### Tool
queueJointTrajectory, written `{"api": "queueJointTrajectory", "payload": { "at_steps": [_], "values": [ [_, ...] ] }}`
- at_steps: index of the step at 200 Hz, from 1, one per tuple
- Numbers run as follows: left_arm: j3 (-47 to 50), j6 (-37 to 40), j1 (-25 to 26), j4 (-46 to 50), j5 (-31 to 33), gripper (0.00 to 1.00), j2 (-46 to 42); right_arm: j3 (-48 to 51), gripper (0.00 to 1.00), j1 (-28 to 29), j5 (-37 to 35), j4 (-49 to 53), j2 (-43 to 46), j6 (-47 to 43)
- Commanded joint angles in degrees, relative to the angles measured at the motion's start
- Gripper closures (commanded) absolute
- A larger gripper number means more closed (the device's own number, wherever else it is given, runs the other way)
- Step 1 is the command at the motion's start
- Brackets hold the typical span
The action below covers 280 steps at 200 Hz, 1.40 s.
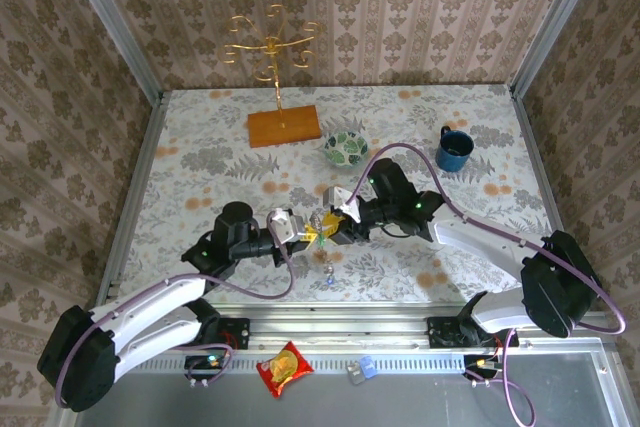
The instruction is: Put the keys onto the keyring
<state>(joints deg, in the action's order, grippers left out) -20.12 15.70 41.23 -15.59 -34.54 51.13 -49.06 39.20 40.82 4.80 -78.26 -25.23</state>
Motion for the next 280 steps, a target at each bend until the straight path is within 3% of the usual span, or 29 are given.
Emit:
{"api": "queueJointTrajectory", "payload": {
  "at_steps": [1,43,85,116,124,141,153,183,225,253,280],
  "values": [
    [0.82,-2.54,0.34,-6.76,-1.92,1.0,-0.98,0.86,0.73,0.04,3.21,-4.23,-0.01,2.73],
    [2.18,-4.27,0.29,-10.01,-1.93,1.0,-0.94,0.91,0.82,0.07,4.81,-5.42,-0.91,3.52],
    [2.5,-4.72,0.34,-10.9,-1.82,1.0,-0.92,-0.02,0.83,0.09,6.9,-5.04,-1.11,3.44],
    [2.45,-4.8,0.33,-11.01,-1.54,1.0,-0.98,-0.85,1.0,0.04,7.14,-3.46,-2.87,2.37],
    [2.45,-4.79,0.29,-10.71,-0.99,1.0,-0.98,-1.34,1.0,0.09,7.1,-2.38,-2.9,1.7],
    [1.91,-4.13,0.25,-8.84,-0.29,0.94,-1.23,-2.81,1.0,0.17,6.28,1.18,-2.95,-0.2],
    [1.05,-3.15,0.26,-6.08,0.42,0.8,-1.24,-4.23,1.0,0.31,5.33,4.17,-2.95,-2.18],
    [-2.02,0.26,0.34,1.65,0.73,0.78,-0.55,-7.95,1.0,1.36,2.59,11.56,-3.37,-7.28],
    [-5.35,2.67,0.34,6.12,-0.06,0.8,1.61,-13.2,1.0,3.84,-0.9,18.81,-5.47,-12.21],
    [-6.72,4.24,0.33,8.62,-1.13,1.0,2.8,-12.51,1.0,3.65,1.08,14.7,-4.21,-9.14],
    [-5.61,3.76,0.34,7.19,-1.08,1.0,2.03,-7.57,0.72,0.9,2.82,8.09,-1.9,-3.58]
  ]
}}
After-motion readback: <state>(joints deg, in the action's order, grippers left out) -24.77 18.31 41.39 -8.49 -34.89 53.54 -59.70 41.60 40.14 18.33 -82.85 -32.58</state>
